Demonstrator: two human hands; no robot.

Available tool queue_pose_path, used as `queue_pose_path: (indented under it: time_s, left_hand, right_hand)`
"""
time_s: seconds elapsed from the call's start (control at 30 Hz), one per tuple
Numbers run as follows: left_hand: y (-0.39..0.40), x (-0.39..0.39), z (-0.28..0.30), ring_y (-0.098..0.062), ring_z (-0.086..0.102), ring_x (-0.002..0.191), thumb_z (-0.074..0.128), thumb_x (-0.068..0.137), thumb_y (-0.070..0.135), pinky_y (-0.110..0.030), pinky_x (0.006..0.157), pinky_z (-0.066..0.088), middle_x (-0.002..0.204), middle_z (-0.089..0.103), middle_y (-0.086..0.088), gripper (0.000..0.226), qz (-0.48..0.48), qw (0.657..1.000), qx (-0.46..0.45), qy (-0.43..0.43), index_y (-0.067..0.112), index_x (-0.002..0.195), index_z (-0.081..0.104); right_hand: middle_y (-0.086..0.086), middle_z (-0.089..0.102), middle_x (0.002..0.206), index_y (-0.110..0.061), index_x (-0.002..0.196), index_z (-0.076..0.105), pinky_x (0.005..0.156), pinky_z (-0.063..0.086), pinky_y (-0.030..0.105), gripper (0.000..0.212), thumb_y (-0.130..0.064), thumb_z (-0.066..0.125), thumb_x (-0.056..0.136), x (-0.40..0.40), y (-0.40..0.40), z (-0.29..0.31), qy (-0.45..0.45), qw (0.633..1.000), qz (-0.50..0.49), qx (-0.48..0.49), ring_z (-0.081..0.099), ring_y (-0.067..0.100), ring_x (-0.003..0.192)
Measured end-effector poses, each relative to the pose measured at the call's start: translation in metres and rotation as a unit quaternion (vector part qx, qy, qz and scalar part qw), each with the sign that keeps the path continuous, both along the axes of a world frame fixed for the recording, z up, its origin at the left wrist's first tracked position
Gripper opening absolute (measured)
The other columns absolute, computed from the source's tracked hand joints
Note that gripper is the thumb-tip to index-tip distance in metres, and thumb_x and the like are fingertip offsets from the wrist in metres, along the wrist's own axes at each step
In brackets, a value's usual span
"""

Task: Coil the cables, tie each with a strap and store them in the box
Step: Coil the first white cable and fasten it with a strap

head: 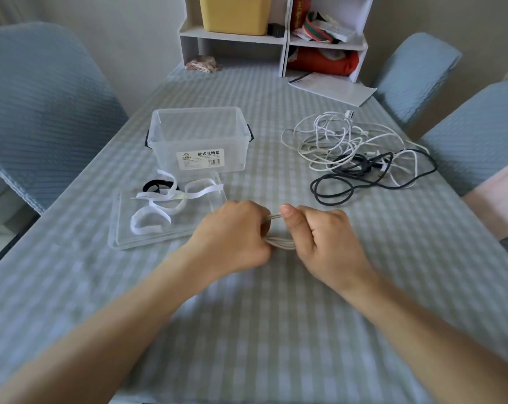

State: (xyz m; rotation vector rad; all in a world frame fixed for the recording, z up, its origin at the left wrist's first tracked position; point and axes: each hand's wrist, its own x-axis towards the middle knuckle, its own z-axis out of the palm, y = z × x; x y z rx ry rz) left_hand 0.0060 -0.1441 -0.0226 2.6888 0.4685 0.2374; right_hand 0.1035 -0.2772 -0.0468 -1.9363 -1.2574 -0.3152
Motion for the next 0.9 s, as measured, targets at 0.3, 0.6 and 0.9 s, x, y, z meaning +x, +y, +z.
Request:
queue_pose_path:
  time_s: [0.3, 0.6, 0.9]
  left_hand:
    - [0.001, -0.004, 0.013, -0.007, 0.046, 0.045, 0.052, 0.09, 0.063, -0.019, 0.047, 0.036, 0.052, 0.054, 0.006, 0.049, -0.005, 0.918, -0.374, -0.136, 0.017, 0.088, 0.07]
    - [-0.012, 0.012, 0.0, -0.024, 0.055, 0.057, 0.036, 0.101, 0.051, -0.037, 0.057, 0.04, 0.048, 0.048, 0.002, 0.058, 0.102, 0.969, -0.138, -0.175, 0.014, 0.06, 0.051]
    - [0.001, 0.003, -0.003, -0.013, 0.031, 0.04, 0.037, 0.099, 0.055, -0.023, 0.044, 0.027, 0.043, 0.035, 0.006, 0.06, 0.036, 0.972, -0.155, -0.172, 0.013, 0.056, 0.037]
  right_hand:
    - [-0.006, 0.027, 0.043, -0.031, 0.054, 0.027, 0.045, 0.023, 0.02, 0.051, -0.045, 0.037, 0.102, 0.005, 0.002, 0.003, 0.051, 0.996, -0.052, 0.044, 0.035, 0.018, 0.046]
    - [-0.01, 0.027, 0.041, -0.035, 0.057, 0.03, 0.043, 0.026, 0.026, 0.046, -0.045, 0.035, 0.102, 0.004, 0.007, -0.001, 0.021, 0.996, -0.063, 0.054, 0.032, 0.013, 0.038]
    - [0.0, 0.041, 0.042, -0.018, 0.052, 0.04, 0.048, 0.034, 0.027, 0.06, -0.047, 0.035, 0.104, 0.003, 0.002, 0.006, 0.154, 0.988, 0.003, -0.007, 0.041, 0.016, 0.042]
